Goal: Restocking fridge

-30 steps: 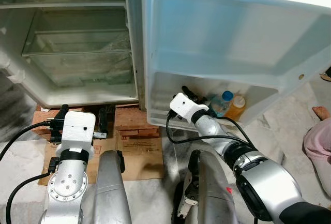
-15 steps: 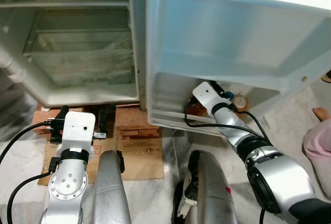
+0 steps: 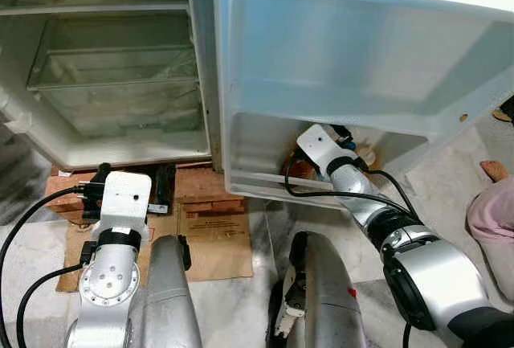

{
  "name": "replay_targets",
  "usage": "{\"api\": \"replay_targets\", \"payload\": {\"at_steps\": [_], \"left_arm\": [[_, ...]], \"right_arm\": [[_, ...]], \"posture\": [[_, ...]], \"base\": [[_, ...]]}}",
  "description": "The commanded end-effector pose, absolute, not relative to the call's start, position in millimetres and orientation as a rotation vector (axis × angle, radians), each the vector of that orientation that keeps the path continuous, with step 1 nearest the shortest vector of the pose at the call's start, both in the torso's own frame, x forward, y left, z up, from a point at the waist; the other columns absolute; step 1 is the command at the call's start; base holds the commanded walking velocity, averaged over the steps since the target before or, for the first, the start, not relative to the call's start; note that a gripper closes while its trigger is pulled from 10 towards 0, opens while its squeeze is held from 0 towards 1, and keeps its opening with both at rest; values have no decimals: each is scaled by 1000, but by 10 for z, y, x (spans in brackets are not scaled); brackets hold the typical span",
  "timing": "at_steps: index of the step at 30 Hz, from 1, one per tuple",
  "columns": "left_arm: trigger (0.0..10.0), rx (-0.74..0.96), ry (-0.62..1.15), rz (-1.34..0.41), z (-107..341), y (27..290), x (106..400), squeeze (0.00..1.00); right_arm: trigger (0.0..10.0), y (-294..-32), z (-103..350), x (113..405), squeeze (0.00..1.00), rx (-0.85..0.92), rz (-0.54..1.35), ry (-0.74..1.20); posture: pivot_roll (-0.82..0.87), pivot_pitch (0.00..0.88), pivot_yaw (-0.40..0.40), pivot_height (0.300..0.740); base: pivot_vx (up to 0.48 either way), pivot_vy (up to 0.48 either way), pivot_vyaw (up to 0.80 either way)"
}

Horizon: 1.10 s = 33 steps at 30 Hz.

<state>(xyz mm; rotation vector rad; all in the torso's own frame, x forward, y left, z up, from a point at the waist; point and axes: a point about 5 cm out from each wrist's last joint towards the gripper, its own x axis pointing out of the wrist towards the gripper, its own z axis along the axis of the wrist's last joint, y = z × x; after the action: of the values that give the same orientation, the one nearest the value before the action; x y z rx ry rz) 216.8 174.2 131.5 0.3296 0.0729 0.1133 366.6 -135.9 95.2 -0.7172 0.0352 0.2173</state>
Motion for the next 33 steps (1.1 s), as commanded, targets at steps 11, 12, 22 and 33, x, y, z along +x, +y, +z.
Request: {"api": "replay_targets", "payload": {"at_steps": [11,12,22,33], "left_arm": [[10000,311,62,140,1253,1744,2235,0],[10000,310,62,141,1246,1744,2238,0],[10000,222,151,198,1064,1801,2264,0],[10000,186,125,134,1101,1741,2416,0]], "right_arm": [[10000,-1154,1118,3539,1000,-312,505,-138],[10000,-1160,1091,3511,1000,-299,533,-131],[10000,-1489,822,3223,1000,-157,465,-26],[10000,-1754,753,2776,1000,-42,277,65]], "posture": [[202,110,-102,570],[199,108,-102,570],[154,40,-104,570],[92,18,-43,570]], "base": [[0,0,0],[0,0,0],[0,0,0],[0,0,0]]}}
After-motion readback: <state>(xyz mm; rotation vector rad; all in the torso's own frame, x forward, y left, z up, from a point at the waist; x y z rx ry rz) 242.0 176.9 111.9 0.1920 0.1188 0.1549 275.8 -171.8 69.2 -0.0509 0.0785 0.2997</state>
